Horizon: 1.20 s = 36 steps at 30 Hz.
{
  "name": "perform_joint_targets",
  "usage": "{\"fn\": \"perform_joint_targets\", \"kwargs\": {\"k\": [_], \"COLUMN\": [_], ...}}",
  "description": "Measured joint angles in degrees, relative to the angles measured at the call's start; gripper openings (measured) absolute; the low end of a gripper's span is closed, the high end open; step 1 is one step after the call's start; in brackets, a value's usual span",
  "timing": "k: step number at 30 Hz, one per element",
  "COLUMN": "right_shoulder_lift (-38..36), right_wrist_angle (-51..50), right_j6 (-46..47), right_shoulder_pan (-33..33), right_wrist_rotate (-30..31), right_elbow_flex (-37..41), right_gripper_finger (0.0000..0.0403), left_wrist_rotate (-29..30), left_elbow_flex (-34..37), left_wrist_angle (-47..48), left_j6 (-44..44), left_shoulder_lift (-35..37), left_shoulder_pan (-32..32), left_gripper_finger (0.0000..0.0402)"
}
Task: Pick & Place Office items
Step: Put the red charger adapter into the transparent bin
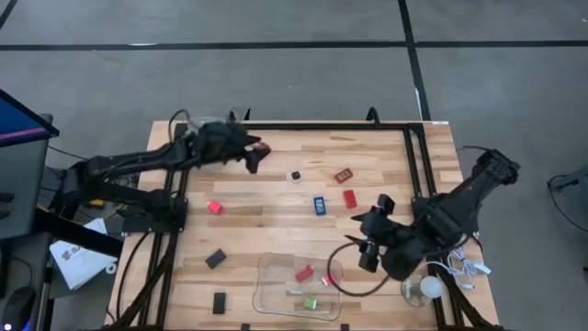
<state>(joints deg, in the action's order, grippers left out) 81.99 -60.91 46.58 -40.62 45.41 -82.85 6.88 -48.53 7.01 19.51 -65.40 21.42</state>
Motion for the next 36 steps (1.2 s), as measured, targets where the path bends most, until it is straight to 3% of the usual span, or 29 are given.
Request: {"fn": "perform_joint_targets", "kwargs": {"k": [4, 13, 20, 28, 36], "right_shoulder_lift": [-0.5, -0.3, -0.4, -0.4, -0.3], "right_wrist_angle": [0.2, -0.7, -3.6, -3.1, -3.2], "right_j6": [0.6, 4.6, 8.9, 9.3, 10.0], "right_shoulder_pan": [-2.2, -9.2, -16.0, -20.4, -21.4], "right_wrist_rotate": [1.4, 2.6, 8.2, 13.0, 13.4], "right_elbow_flex": [0.0, 0.0, 0.0, 0.0, 0.0], "right_gripper_finger": [0.0223, 0.0223, 0.0224, 0.0224, 0.0224], "left_wrist_rotate": [-4.0, -3.4, -3.1, -2.0, -1.9], "left_elbow_flex": [-6.9, -20.1, -21.0, -21.0, -20.9], "left_wrist_angle": [3.8, 21.2, 30.4, 31.0, 31.1], "left_j6": [-1.6, -5.0, -8.9, -13.1, -13.2], "left_shoulder_lift": [-8.6, -27.6, -34.2, -38.6, -43.8], "left_shoulder_pan": [4.0, 13.6, 16.6, 14.8, 14.4], "left_gripper_finger": [0.0296, 0.0320, 0.0343, 0.0353, 0.0348]}}
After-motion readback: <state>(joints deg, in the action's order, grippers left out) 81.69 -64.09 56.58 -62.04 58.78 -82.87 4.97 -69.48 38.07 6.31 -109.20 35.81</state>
